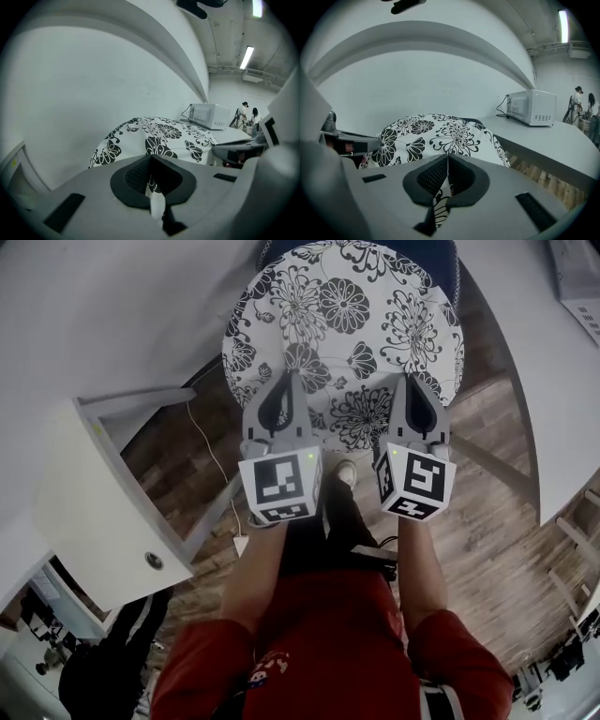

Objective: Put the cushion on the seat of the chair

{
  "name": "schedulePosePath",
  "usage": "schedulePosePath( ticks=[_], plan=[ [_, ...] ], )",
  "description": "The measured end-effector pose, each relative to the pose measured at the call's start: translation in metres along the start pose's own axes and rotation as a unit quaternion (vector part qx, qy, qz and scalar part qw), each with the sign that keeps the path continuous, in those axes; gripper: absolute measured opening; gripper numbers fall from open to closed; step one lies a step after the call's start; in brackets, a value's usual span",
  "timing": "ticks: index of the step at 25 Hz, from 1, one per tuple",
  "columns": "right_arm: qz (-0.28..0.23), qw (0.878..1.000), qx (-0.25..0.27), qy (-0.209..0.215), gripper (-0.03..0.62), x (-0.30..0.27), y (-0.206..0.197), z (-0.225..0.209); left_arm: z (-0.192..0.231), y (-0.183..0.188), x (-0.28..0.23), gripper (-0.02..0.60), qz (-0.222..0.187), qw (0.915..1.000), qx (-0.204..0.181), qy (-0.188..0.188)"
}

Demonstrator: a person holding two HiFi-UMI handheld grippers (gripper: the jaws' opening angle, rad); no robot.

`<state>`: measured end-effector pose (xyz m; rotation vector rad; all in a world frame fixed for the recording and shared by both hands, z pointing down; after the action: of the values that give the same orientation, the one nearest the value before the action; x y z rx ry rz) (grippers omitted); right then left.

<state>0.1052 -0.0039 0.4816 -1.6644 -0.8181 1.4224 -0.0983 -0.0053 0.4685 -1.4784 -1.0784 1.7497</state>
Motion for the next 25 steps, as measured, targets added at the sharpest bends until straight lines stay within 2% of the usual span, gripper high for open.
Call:
schedulePosePath(
  ticks=[25],
  plan=[
    [0.052, 0.998, 0.033, 0.001, 0.029, -0.0015, 0.0087, 0.004, 0.001, 0.0034, -0.0042, 0.028, 0.038, 0.9992, 0.006, 0.009]
  ],
)
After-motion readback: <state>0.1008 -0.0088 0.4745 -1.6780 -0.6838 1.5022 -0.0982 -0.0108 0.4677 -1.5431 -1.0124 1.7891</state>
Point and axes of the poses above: the fingertips, and each gripper's own axes: x backward along the fingers, z to its left, y out of its top, the point moved 9 cm from there along x, backward along the fingers, and after that the axes turned 1 degree about -z, right-handed, at the moved point
